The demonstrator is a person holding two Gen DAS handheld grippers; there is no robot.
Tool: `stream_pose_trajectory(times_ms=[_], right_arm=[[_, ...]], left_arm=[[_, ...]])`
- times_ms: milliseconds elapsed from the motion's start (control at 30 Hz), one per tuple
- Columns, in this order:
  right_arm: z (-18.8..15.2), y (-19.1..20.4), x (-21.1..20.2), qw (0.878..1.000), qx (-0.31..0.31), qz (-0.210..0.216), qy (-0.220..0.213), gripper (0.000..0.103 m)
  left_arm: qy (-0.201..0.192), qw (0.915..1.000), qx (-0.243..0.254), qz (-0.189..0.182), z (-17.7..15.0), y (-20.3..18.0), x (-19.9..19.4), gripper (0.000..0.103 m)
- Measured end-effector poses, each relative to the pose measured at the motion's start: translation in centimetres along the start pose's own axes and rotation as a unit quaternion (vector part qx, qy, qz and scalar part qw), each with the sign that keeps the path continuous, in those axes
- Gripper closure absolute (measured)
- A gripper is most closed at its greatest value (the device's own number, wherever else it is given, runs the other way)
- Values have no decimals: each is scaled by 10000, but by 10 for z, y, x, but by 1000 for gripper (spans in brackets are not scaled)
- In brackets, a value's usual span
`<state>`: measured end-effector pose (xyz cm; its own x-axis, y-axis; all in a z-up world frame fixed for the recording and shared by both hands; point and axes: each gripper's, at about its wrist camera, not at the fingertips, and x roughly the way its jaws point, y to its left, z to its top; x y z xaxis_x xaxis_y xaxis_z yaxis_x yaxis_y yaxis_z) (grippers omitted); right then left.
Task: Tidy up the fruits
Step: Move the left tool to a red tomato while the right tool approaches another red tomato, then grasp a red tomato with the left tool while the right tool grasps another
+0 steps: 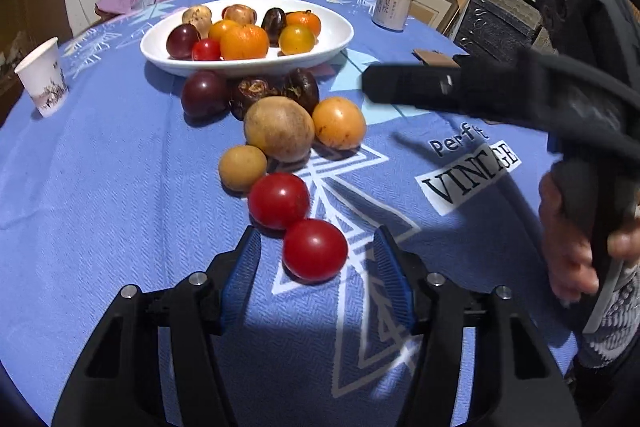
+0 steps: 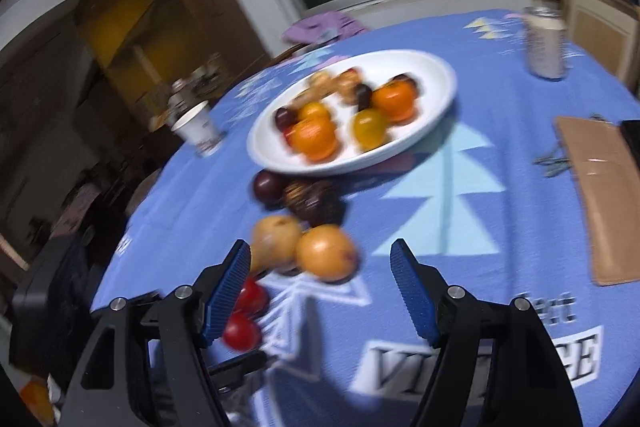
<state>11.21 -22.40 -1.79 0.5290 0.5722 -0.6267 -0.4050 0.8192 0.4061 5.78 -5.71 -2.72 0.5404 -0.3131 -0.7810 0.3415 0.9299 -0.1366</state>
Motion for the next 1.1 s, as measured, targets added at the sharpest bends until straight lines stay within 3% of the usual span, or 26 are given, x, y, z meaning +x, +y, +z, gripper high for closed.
stream_pose_trajectory(times_ms=[67, 233, 300, 367, 500, 800, 967, 1100], right_arm=[[-3, 5, 3, 9994, -13, 310, 157, 30], [-6, 3, 15, 9957, 263, 704, 536, 32], [-7, 1, 22, 9934, 382, 815, 704, 41], [-7, -1, 30, 9897, 519, 971, 919, 57], [-6, 1, 45, 9816, 691, 1241, 1277, 62], [-4, 10, 58, 9811, 642, 1029, 1507, 63], [-7, 14, 67, 9811, 569, 943, 1589, 72], [-8, 13, 64, 9826, 576, 931, 1502, 73]], left_arm=[[-14, 10000, 27, -44, -1, -1, -1, 46], [31, 10000, -43, -83, -1, 1, 3, 60], [7, 9999, -122, -74, -1, 3, 1, 61], [9, 9998, -177, -120, -2, 4, 1, 61], [53, 9997, -161, -150, -2, 3, 2, 61], [101, 9997, -160, -171, -3, 2, 3, 61], [101, 9997, -163, -171, -2, 2, 3, 61], [81, 9995, -262, -133, -1, 5, 4, 72]])
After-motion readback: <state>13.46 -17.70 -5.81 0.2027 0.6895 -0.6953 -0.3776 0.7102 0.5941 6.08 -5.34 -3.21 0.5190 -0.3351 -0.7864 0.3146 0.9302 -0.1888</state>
